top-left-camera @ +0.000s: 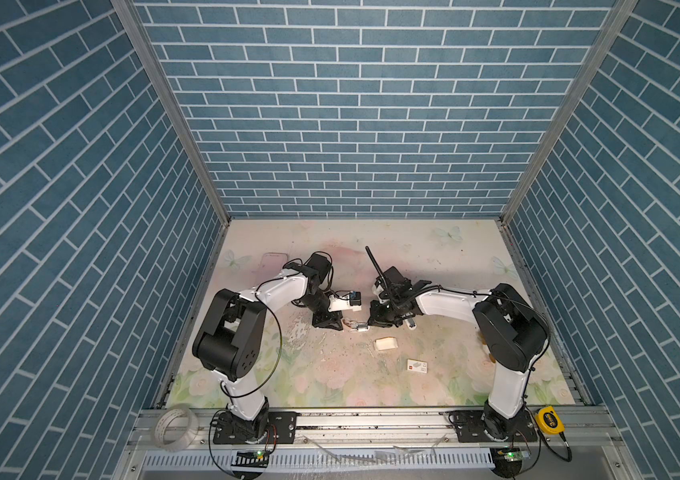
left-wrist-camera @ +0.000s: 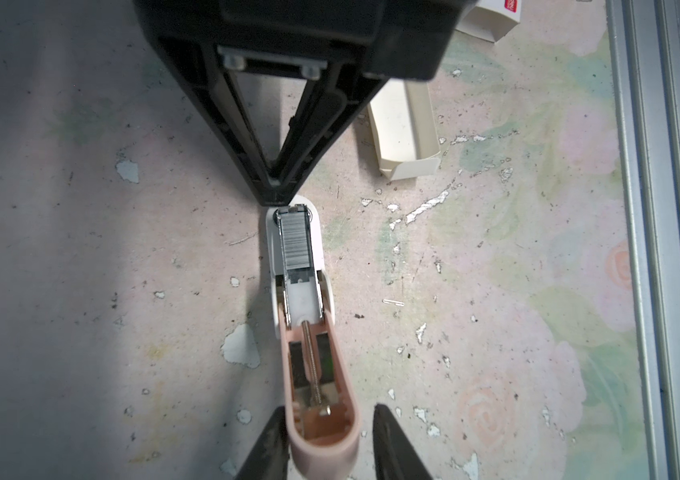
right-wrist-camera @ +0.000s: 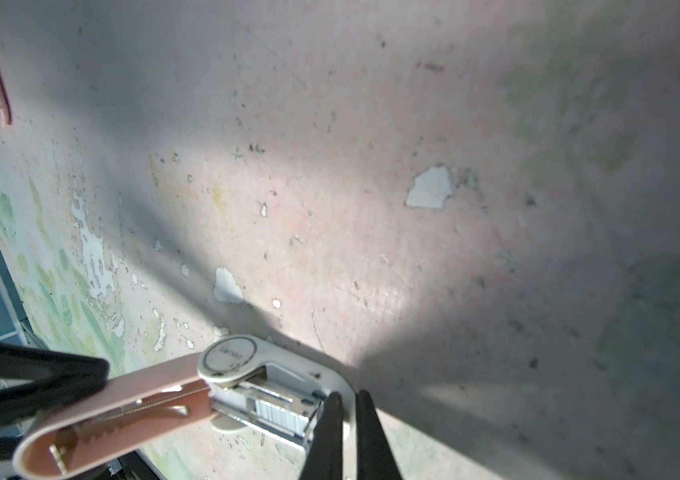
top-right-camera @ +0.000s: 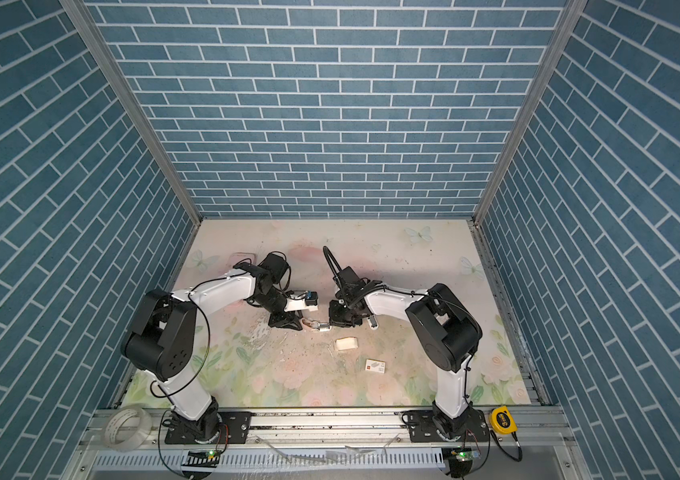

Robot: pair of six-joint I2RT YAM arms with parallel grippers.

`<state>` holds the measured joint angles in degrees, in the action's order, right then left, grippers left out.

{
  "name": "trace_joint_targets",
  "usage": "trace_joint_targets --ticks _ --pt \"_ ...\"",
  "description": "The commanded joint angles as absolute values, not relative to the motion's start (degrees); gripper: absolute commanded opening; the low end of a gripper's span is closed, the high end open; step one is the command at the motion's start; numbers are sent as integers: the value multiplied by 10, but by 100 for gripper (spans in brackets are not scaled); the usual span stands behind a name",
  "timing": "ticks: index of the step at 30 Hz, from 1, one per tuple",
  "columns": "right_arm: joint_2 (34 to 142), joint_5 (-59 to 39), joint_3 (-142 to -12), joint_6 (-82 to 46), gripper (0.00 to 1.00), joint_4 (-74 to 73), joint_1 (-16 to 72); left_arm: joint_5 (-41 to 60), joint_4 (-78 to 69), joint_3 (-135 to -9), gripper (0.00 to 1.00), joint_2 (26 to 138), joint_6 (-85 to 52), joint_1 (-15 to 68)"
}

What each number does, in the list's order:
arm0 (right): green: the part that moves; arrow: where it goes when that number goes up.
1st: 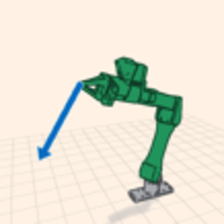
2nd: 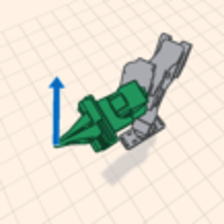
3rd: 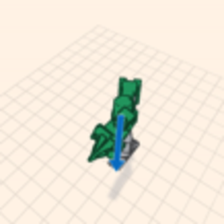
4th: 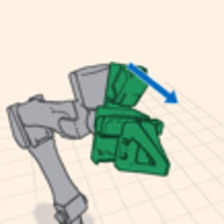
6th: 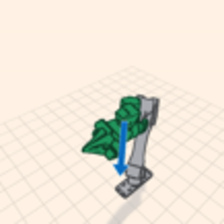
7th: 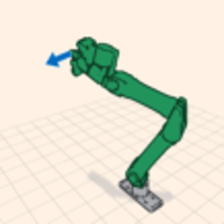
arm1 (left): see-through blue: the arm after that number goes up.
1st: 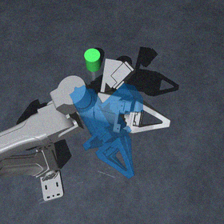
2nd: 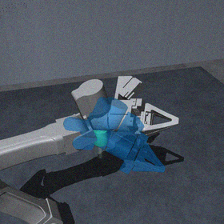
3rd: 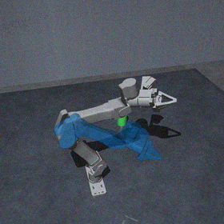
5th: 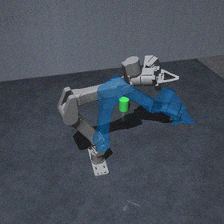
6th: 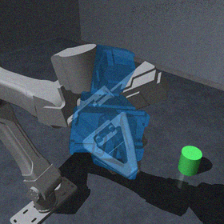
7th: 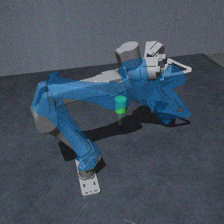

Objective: Load the staples into the stapler

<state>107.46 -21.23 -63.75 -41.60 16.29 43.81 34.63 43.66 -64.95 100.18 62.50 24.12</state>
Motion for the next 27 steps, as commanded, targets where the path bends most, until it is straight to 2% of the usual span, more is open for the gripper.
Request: trace_joint_targets --ticks 1,10,15,19,27 --pt "1071 -201 -623 -409 10 200 437 359 446 -650 34 990 626 238" --pt "1072 -204 -615 -411 9 197 437 368 450 -654 25 993 622 238" --pt "1077 -205 -617 -412 8 196 437 372 451 -656 25 993 616 239" --pt "1080 -207 -620 -411 7 197 437 377 454 -658 30 988 608 240" --pt "1078 -206 -621 -411 7 198 438 374 452 -658 27 983 600 246"
